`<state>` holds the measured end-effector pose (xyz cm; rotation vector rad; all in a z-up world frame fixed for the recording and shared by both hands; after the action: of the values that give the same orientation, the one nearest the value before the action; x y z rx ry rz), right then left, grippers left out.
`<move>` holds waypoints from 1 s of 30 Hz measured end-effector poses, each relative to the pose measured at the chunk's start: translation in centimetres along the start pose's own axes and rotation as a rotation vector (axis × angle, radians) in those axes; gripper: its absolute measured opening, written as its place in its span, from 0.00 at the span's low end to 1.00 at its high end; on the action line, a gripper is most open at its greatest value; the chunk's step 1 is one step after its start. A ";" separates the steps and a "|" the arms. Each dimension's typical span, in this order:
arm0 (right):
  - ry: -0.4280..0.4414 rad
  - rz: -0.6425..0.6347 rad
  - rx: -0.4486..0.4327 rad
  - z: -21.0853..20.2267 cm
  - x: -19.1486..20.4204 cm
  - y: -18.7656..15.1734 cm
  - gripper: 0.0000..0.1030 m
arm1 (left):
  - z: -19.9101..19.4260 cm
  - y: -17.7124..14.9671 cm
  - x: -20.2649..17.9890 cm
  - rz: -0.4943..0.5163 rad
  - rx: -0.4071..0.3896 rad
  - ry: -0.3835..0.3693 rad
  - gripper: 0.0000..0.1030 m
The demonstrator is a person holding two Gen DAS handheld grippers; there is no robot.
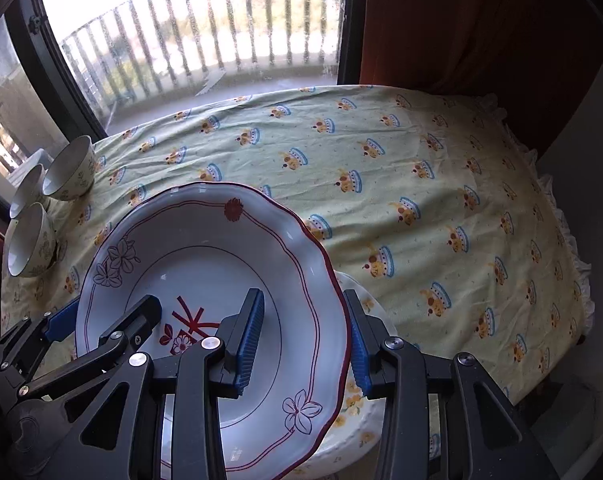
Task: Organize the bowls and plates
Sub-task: 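Carry the red-patterned plate with both tools over the stacked plates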
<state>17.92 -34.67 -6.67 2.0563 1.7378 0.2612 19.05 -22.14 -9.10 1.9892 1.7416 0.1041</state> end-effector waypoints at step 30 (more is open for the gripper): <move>0.072 -0.122 0.135 7.7 -6.2 -3.8 0.42 | 5.9 -4.7 -5.9 -0.105 0.071 0.156 0.60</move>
<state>16.46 -41.80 -14.39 2.0458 1.9650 0.1865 15.90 -29.23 -14.64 1.9811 1.9694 0.1679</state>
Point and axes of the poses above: each gripper's, at about its wrist camera, not at the fingertips, and z roughly the way its jaws point, x to its left, y to its top, the point moved 4 cm from there along z, roughly the way its jaws point, and after that the axes turned 8 degrees about -y, right-handed, at the moved point
